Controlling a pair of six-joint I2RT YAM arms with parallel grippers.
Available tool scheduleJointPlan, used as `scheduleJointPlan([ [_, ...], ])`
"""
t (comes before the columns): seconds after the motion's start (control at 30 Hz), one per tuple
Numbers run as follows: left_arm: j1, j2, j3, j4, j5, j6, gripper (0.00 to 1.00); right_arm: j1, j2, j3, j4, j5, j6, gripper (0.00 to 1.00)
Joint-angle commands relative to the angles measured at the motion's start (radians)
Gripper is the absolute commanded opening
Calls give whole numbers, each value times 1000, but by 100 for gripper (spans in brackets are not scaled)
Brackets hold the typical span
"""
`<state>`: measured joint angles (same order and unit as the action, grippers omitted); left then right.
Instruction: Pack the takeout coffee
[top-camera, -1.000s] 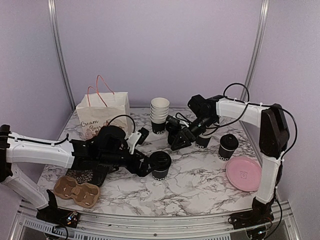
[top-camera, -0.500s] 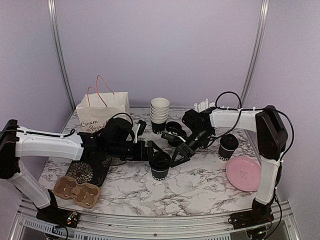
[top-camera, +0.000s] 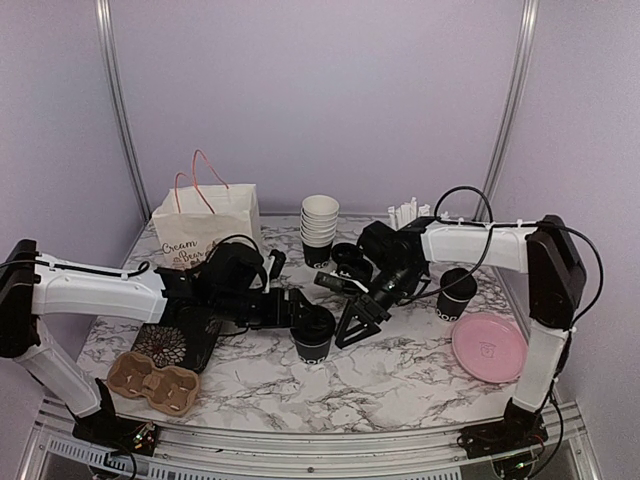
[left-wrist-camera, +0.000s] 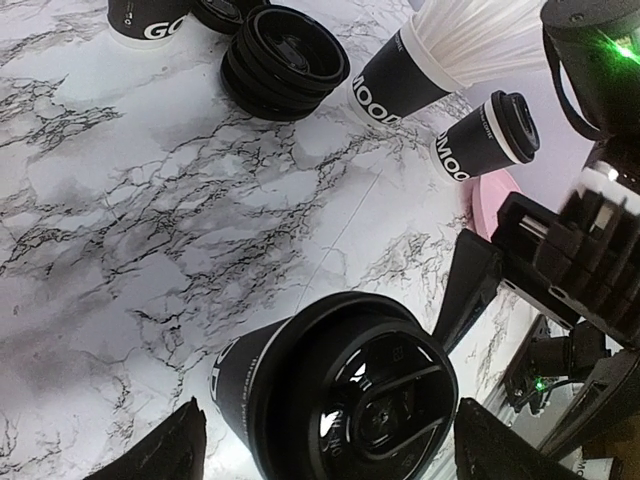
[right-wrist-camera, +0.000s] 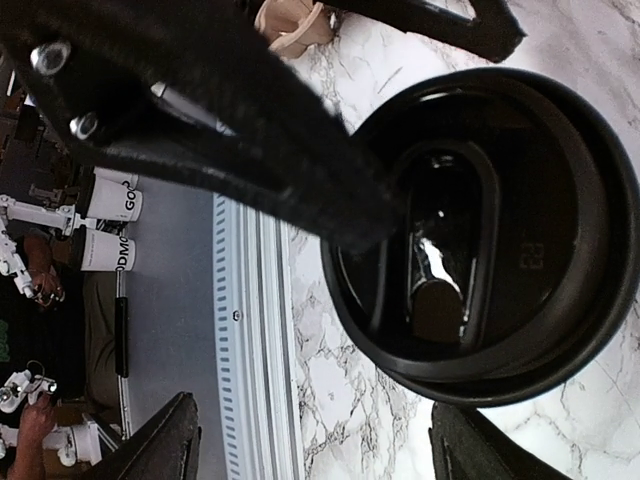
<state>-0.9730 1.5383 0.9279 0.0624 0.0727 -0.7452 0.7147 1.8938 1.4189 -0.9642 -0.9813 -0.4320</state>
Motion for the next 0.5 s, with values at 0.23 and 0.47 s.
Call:
scheduleJointPlan([
  [0.23,47,62,10,95,112,4,76,-157,-44,-10,76,16,100,67],
  [0.47,56,136,30,107,165,-10,70,-159,60,48,63,-74,104,59],
])
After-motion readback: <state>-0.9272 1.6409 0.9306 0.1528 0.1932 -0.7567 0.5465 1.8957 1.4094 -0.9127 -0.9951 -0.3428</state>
